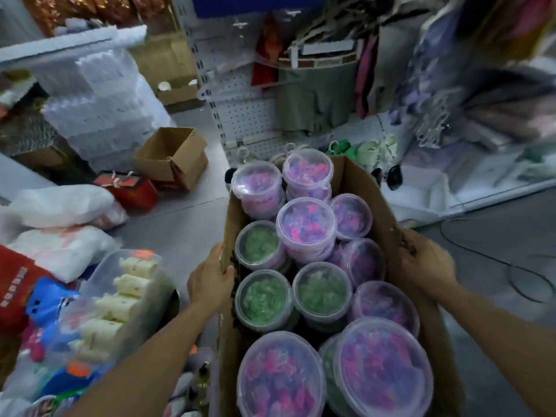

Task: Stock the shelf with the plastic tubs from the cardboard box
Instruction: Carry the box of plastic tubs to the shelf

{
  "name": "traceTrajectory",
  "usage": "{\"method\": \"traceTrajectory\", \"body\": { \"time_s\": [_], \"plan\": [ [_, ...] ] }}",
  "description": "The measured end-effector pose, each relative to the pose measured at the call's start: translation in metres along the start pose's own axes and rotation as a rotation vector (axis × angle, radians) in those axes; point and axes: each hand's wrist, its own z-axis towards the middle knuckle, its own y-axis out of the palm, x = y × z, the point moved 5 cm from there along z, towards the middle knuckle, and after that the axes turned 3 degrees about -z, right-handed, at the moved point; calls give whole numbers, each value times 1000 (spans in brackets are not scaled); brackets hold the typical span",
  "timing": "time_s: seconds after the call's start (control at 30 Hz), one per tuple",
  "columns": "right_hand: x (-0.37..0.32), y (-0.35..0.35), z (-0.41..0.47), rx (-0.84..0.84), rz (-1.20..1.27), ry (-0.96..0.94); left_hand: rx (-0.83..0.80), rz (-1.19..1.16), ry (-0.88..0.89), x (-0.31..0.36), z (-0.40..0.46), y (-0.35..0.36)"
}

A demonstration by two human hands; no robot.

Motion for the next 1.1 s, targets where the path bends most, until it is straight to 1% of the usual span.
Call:
{"method": "traceTrajectory", "body": {
  "time_s": [0.13,0.27,0.37,0.43,0.5,0.63,0.73,0.8,0.87,0.97,1.1],
  "plan": [
    [88,-41,-1,94,12,135,-37,73,211,96,12,44],
    [173,-76,3,210,28,221,-112,80,326,184,32,97],
    [225,-105,5,323,44,279,-143,47,443,258,41,131],
    [261,-121,12,343,49,353,-165,11,527,307,47,153],
    [299,-135,22,368,45,411,-202,-20,564,355,58,179],
    [363,-167,48,461,42,487,-230,54,654,453,79,236],
    [414,-187,79,489,36,559,-275,43,718,528,102,283],
    [445,-204,102,500,36,613,-329,30,765,580,119,313],
    [472,-225,124,520,13,649,-400,23,763,631,133,343],
    [509,-257,151,568,46,706,-508,-37,766,706,147,381],
    [567,-294,189,602,54,758,-460,-11,889,808,150,421]
  ]
}}
